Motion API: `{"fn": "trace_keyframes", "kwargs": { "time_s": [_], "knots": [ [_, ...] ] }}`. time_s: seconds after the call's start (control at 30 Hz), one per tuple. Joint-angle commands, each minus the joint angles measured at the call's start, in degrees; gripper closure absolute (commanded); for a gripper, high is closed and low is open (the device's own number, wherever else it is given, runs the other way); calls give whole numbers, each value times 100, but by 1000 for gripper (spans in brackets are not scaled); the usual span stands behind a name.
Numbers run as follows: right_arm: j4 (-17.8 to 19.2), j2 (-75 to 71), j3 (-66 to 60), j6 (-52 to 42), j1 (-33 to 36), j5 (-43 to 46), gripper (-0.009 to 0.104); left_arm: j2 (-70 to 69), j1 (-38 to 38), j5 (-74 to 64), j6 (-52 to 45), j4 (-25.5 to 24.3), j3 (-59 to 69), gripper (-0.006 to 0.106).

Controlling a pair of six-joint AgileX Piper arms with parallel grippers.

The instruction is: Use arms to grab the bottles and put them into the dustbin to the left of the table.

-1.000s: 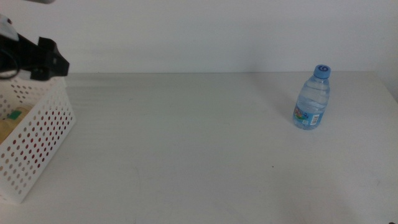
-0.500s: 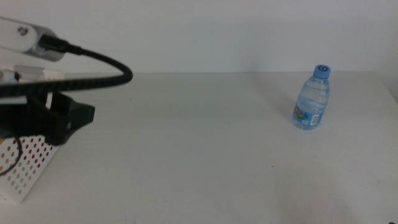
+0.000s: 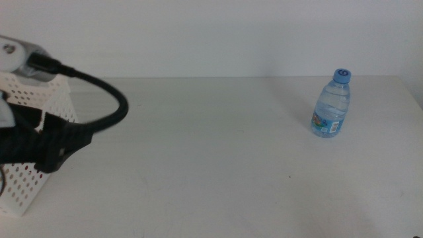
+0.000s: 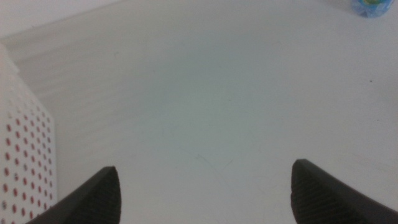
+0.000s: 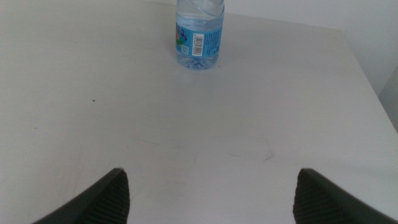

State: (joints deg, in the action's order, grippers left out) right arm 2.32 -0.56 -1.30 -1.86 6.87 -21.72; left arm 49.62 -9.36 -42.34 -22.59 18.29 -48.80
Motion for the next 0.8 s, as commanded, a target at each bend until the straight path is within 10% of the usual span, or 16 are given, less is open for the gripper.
{"fn": "trace_keyframes", "kwargs": {
  "time_s": [0.0, 0.77],
  "knots": [
    [83, -154, 14, -56, -33, 420, 21, -275, -22, 322, 117, 35, -83, 10],
    [83, -154, 14, -56, -33, 420, 21, -703, -1386, 1605, 990, -1382, 362, 13]
  ]
}}
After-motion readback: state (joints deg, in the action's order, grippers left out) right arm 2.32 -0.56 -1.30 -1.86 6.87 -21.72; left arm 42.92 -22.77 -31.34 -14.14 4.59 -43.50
